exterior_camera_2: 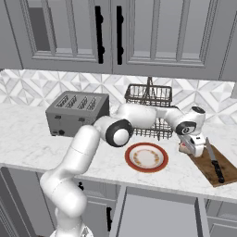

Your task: Pick up the knife from the drawer and place it on the cutting board. Then place the meat from the plate to the cutting board.

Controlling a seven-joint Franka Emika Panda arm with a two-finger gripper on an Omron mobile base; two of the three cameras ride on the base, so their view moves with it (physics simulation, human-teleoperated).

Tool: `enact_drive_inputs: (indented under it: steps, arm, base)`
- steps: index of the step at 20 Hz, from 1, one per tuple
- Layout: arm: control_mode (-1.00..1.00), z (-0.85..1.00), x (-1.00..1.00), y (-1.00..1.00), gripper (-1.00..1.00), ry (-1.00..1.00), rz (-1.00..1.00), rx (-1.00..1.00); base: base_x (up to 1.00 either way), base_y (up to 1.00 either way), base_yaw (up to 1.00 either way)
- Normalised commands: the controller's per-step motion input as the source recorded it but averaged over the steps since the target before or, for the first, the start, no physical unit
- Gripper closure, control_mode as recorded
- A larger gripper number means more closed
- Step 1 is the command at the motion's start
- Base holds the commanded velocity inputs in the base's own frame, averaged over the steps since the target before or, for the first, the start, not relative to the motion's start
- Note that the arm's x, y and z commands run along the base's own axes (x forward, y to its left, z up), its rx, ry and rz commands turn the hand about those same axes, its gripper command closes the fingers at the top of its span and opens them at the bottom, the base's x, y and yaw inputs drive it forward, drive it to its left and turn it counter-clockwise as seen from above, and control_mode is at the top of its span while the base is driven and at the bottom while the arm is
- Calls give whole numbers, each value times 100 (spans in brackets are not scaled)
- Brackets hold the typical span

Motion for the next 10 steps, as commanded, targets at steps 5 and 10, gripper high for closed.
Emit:
enact_drive_inputs:
  steps: [5,10]
  arm:
    - [-100,18,11,-24,-100,-2,0,10]
    - [-100,25,-9,-2,-100,0,0,4]
  base:
    - [0,0,0]
    - [0,0,0]
